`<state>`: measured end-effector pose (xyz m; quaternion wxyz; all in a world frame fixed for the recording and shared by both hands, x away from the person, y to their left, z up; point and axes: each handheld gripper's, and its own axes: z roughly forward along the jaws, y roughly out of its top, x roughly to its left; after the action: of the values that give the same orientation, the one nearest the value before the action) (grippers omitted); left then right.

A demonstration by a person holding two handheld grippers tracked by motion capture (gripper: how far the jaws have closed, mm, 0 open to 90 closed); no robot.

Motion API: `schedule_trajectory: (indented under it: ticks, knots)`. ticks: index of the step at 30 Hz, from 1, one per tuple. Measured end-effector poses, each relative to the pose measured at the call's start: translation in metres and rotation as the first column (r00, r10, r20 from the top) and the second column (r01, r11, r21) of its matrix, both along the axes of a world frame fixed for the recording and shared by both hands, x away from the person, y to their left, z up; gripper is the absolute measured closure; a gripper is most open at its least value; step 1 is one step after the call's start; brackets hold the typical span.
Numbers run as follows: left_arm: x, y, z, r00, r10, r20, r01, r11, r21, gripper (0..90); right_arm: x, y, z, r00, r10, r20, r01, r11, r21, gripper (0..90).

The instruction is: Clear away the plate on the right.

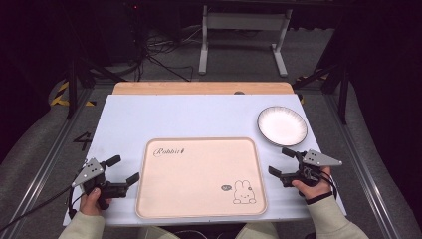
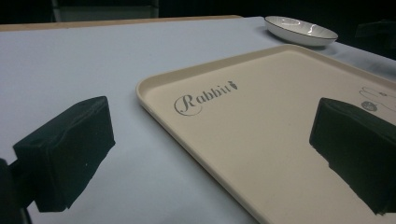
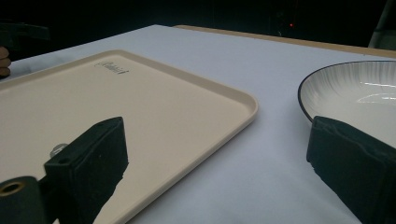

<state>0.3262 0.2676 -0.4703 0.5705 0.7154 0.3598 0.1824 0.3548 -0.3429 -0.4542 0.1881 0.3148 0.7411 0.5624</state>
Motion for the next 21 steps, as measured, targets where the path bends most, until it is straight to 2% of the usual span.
schedule_trajectory:
  ticks: [21]
  knots:
    - [0.0003, -0.0004, 0.0001, 1.0, 0.002, -0.002, -0.002, 1.0, 0.004, 0.4, 0.001, -0.0007, 0.0001, 0.9999, 0.012, -0.002, -0.012, 0.9999, 0.005, 5.2]
